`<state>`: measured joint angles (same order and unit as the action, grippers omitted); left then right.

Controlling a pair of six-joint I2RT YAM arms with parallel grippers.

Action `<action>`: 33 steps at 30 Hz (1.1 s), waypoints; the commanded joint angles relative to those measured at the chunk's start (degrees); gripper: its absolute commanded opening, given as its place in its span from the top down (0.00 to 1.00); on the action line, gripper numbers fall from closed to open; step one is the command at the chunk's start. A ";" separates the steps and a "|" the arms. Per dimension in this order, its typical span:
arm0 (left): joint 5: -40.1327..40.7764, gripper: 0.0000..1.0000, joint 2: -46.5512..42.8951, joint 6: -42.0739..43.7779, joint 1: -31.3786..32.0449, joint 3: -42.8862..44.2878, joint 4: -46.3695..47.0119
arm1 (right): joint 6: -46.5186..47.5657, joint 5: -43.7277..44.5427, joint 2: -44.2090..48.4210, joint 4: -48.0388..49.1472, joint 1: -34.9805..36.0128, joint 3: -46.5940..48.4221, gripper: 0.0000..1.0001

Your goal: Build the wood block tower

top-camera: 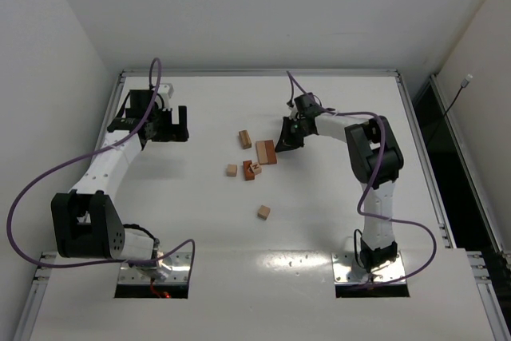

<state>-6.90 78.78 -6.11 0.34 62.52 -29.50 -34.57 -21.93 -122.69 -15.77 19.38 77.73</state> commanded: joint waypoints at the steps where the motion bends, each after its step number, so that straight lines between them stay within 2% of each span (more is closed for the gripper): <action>1: -0.84 0.01 -0.03 -0.48 -0.34 1.20 1.20 | -0.94 1.02 -1.41 -0.05 1.10 1.02 1.00; 7: -0.84 0.01 -0.03 -0.48 -0.34 1.20 1.20 | -2.87 2.33 -1.41 -0.58 1.10 1.02 1.00; 17: -1.37 0.01 -0.03 -1.01 -0.34 0.67 1.72 | -6.65 4.62 3.51 -1.11 1.10 -4.69 1.00; 33: -1.37 0.01 -0.03 -1.01 -0.34 0.67 1.72 | -6.65 3.56 4.57 -0.58 2.24 -6.54 1.00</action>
<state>-7.33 78.78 -6.52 0.34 62.52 -29.45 -40.99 -19.97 -119.28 -14.61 20.45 72.42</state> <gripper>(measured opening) 0.993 0.000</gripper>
